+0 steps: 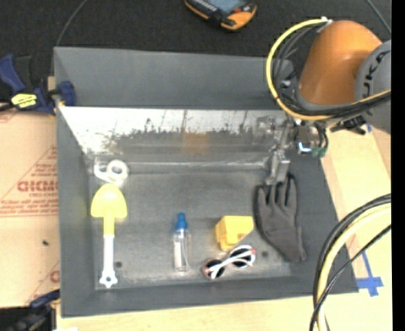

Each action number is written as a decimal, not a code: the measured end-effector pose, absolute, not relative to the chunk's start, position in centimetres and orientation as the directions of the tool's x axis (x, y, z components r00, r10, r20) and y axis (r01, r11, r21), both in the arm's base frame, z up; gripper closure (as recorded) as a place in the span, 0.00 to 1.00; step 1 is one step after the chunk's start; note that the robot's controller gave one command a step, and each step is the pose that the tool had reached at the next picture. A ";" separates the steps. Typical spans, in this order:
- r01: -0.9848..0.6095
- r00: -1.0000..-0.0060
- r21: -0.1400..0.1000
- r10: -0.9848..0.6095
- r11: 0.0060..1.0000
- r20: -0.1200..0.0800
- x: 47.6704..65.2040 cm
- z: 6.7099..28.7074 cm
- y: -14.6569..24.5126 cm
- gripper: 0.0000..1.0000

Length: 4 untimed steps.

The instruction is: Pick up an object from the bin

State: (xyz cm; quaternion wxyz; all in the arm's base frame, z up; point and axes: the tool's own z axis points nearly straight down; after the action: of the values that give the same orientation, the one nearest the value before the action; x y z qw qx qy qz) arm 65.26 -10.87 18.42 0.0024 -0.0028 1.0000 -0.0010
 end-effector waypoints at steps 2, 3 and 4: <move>-0.133 -0.991 -0.002 -0.133 0.991 -0.001 58.2 13.6 -9.2 0.00; -0.103 -0.995 -0.003 -0.103 0.995 -0.009 57.9 15.9 -9.3 0.00; -0.083 -0.997 -0.001 -0.083 0.997 0.000 54.2 6.7 -15.3 0.00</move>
Offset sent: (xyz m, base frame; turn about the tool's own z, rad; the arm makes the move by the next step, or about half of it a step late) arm -0.0687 0.0170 -0.0470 -0.1275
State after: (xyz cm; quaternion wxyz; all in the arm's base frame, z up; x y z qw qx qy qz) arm 54.19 -15.35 6.68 0.0003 -0.0417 0.9991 -0.0006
